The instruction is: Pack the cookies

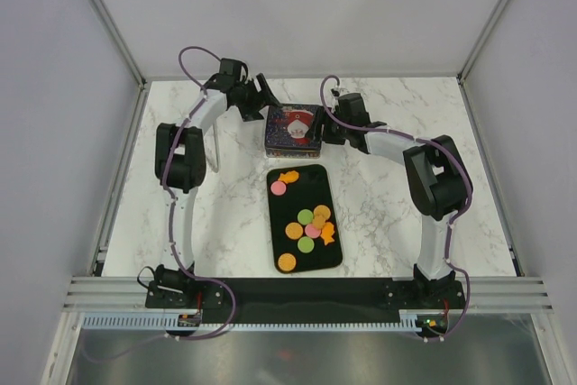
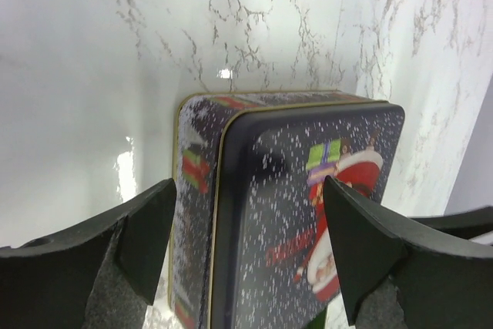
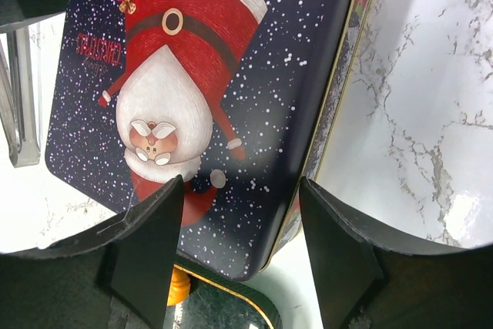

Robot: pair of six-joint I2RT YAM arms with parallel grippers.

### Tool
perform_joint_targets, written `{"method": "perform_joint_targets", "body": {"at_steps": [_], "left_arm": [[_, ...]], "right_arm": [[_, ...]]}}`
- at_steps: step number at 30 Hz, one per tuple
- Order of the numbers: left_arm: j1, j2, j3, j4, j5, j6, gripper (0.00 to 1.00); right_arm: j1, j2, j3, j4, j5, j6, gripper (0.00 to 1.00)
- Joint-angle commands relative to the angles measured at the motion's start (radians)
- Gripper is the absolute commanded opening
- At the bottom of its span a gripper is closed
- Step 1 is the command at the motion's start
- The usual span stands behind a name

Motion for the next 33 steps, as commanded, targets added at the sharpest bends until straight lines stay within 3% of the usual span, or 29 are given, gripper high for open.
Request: {"method": "perform_joint_targets", "body": {"at_steps": [1, 6, 10, 19, 24, 30, 33], "left_arm": [[0.042, -0.155, -0.06, 0.081, 0.068, 0.039, 0.85], [0.055, -0.283, -0.159, 0.11, 0.067, 0.041, 0.85], [0.055, -0.381, -0.374, 0.124, 0.036, 0.027, 0.84], [0.049, -0.522, -0.805, 0.417, 0.168, -0.064, 0.85], [0.044, -0.51, -0.899, 0.529, 0.191, -0.113, 0.83], [0.033, -0.479, -0.913, 0.538, 0.156, -0.151, 0.77], [0.032, -0.493, -0.953, 0.651, 0.185, -0.192, 0.78]], "right_arm": [[0.017, 0.071, -0.032, -0.177, 0.042, -0.026, 0.68], [0.006, 0.076, -0.018, -0.177, 0.04, -0.025, 0.7], [0.0, 0.074, -0.012, -0.177, 0.046, -0.031, 0.71], [-0.003, 0.092, 0.016, -0.186, 0.031, -0.036, 0.72], [-0.002, 0.103, 0.029, -0.189, 0.026, -0.037, 0.71], [-0.002, 0.105, 0.034, -0.194, 0.028, -0.043, 0.72], [-0.002, 0.1, 0.032, -0.197, 0.029, -0.048, 0.71]]}}
